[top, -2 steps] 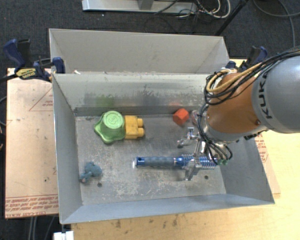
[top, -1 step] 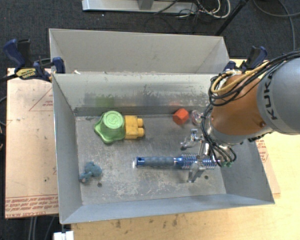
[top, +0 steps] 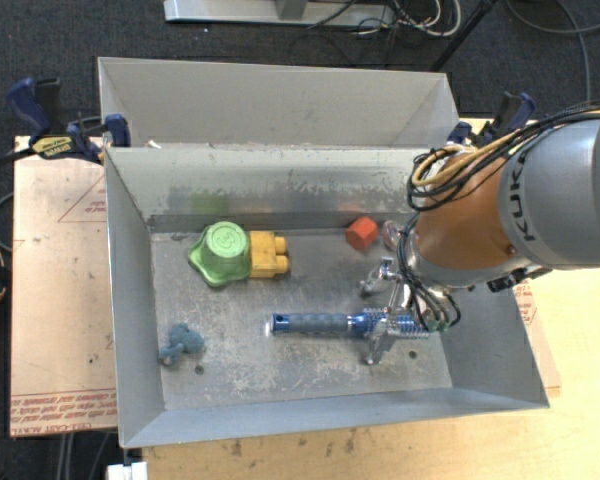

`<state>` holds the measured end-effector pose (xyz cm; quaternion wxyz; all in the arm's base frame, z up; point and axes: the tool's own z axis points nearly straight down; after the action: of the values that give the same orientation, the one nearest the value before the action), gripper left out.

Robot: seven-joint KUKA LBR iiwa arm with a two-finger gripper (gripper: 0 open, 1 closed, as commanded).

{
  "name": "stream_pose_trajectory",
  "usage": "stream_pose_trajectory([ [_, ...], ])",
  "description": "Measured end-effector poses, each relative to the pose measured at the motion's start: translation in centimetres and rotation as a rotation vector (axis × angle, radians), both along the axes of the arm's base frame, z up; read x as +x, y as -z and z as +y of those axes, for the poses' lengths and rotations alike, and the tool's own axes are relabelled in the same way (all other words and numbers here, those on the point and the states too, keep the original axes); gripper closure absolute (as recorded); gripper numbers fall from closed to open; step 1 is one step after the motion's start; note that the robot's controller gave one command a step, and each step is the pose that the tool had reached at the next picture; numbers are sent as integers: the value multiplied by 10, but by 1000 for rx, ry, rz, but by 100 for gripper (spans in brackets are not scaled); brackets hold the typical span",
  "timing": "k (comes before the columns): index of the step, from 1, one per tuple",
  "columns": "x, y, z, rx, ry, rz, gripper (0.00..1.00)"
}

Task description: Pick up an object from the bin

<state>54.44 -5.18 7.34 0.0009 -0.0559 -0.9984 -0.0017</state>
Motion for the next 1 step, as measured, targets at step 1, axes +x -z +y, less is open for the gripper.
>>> stream_pose_trajectory([
  [1, 1, -2, 1, -1, -2, -2, 0],
])
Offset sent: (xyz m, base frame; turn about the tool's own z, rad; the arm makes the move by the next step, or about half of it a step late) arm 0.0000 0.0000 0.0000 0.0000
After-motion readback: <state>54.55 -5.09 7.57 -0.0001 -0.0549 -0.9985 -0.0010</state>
